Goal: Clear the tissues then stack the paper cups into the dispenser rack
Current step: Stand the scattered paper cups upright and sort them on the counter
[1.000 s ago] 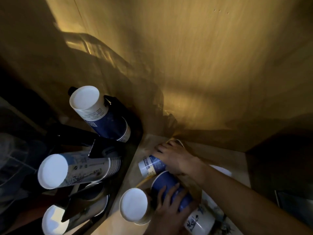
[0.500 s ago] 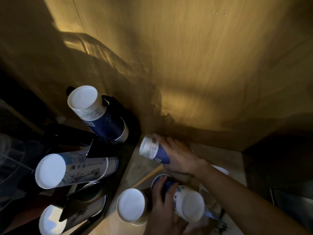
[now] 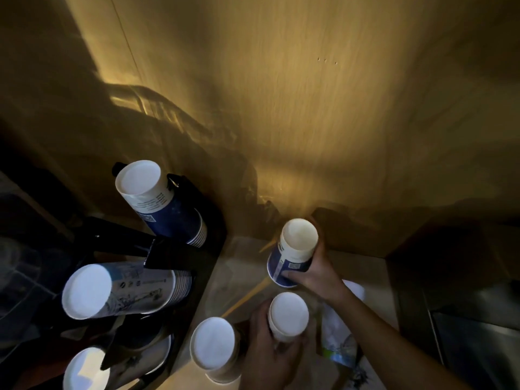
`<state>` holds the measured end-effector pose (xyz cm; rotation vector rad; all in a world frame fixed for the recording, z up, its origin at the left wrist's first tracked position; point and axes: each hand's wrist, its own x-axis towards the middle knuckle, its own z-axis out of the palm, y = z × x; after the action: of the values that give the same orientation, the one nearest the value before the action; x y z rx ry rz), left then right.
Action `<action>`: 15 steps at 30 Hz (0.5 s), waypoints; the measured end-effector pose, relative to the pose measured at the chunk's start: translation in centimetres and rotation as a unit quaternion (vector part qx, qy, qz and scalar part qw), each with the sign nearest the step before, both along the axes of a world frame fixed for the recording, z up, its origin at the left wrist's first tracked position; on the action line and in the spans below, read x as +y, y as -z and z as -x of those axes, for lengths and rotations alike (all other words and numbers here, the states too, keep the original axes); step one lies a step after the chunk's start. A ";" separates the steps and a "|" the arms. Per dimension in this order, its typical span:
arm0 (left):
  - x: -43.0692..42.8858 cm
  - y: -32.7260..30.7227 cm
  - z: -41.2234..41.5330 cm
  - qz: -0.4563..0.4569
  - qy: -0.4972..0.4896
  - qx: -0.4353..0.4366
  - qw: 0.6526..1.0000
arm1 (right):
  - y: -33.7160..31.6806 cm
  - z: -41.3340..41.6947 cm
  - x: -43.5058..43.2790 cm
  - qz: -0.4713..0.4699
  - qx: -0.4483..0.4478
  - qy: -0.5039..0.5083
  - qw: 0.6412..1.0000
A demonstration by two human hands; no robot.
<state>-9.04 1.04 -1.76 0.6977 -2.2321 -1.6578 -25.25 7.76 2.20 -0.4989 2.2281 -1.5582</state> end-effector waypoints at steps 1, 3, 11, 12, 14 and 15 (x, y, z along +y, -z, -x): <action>-0.1 -0.5 -0.1 -0.011 -0.002 0.000 1.000 | 0.3 -0.4 0.3 0.001 -0.005 0.007 1.000; 0.1 -0.6 -0.2 -0.013 0.006 0.003 1.000 | 0.9 -0.9 0.7 -0.005 -0.009 0.008 1.000; 1.2 -2.7 -0.9 0.056 0.026 -0.017 0.998 | 0.6 -1.5 1.7 -0.001 -0.018 0.011 1.000; 1.4 -2.9 -1.3 0.091 0.007 -0.002 0.996 | 0.5 -1.5 1.9 -0.002 -0.014 0.014 1.000; 1.4 -3.7 -1.6 0.131 -0.062 0.029 0.989 | 0.3 -1.6 2.0 -0.013 0.015 0.010 1.000; 1.6 -4.3 -1.4 0.146 -0.060 0.033 0.987 | 0.2 -1.6 2.0 -0.024 0.038 0.005 0.999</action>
<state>-7.61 2.66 2.54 0.6757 -2.2718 -1.2431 -23.69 9.77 2.04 -0.5421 2.3216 -1.5092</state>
